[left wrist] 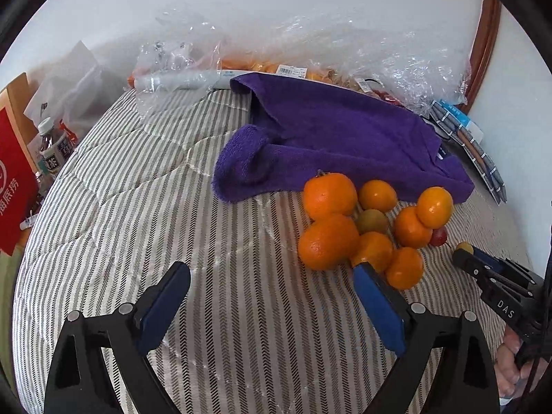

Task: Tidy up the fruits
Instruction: 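Close the right gripper on the small yellow fruit while the left gripper approaches the orange pile, then grasp a large orange from the pile with the left gripper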

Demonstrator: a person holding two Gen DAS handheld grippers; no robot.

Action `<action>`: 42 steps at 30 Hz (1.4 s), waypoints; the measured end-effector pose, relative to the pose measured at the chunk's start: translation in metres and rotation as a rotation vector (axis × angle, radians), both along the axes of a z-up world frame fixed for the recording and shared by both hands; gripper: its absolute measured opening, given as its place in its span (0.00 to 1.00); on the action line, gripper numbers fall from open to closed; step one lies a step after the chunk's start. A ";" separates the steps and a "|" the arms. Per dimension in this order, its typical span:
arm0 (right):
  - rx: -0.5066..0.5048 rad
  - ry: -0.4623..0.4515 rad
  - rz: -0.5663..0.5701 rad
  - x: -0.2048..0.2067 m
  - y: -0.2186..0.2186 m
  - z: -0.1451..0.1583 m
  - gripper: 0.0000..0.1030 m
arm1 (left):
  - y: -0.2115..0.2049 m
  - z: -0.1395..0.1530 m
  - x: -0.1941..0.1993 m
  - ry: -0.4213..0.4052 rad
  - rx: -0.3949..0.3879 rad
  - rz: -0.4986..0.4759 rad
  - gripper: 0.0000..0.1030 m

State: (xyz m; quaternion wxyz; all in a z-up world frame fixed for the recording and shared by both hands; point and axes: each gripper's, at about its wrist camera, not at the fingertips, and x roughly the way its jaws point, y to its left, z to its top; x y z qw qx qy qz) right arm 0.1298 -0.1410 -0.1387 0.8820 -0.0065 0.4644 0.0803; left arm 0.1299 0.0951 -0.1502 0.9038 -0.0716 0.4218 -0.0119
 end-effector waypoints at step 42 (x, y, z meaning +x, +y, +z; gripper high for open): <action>0.087 -0.022 -0.036 -0.007 -0.025 0.000 0.26 | -0.006 -0.004 0.007 0.016 -0.177 0.010 0.38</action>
